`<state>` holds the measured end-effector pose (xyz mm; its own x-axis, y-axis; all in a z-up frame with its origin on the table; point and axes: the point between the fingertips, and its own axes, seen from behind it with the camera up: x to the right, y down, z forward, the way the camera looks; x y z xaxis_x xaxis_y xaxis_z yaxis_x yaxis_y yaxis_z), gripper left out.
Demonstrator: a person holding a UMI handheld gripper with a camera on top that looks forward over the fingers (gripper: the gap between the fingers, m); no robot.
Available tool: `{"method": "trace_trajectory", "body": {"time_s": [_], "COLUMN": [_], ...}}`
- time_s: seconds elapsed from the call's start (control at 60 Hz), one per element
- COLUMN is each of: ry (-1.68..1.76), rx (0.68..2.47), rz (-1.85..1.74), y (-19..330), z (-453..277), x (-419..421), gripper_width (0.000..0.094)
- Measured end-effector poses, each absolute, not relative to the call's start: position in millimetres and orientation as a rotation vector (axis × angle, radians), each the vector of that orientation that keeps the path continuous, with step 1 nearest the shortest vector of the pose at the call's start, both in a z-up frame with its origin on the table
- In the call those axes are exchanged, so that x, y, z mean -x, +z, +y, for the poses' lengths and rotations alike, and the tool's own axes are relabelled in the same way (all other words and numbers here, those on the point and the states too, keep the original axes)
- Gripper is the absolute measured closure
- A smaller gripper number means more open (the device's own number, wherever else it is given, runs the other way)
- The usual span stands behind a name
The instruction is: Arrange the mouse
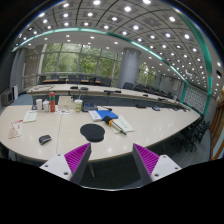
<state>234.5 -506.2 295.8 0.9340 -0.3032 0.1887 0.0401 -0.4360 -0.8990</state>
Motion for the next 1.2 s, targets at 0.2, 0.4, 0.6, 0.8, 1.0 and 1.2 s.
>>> {"method": "trace_trajectory", "body": {"time_s": [0.2,0.4,0.6,0.8,1.0,1.2], "ry": [-0.376,-0.298,-0.107,0.038,0.117,0.111], "rx": [2.026,2.109,2.157,2.154,2.182,2.205], "rz": [0.16,0.089,0.008,-0.079,-0.048,-0.052], "y": [256.2,189.4,116.0,60.8,18.9,-3.7], "z": [-502.6,-494.9,-443.0,-355.8,-272.3,-213.7], "x": [-212.9,-155.9,-45.9,62.5,124.3,148.8], "gripper_width": [0.0085,0.0083,0.0081,0.0084,0.0082,0.0081]}}
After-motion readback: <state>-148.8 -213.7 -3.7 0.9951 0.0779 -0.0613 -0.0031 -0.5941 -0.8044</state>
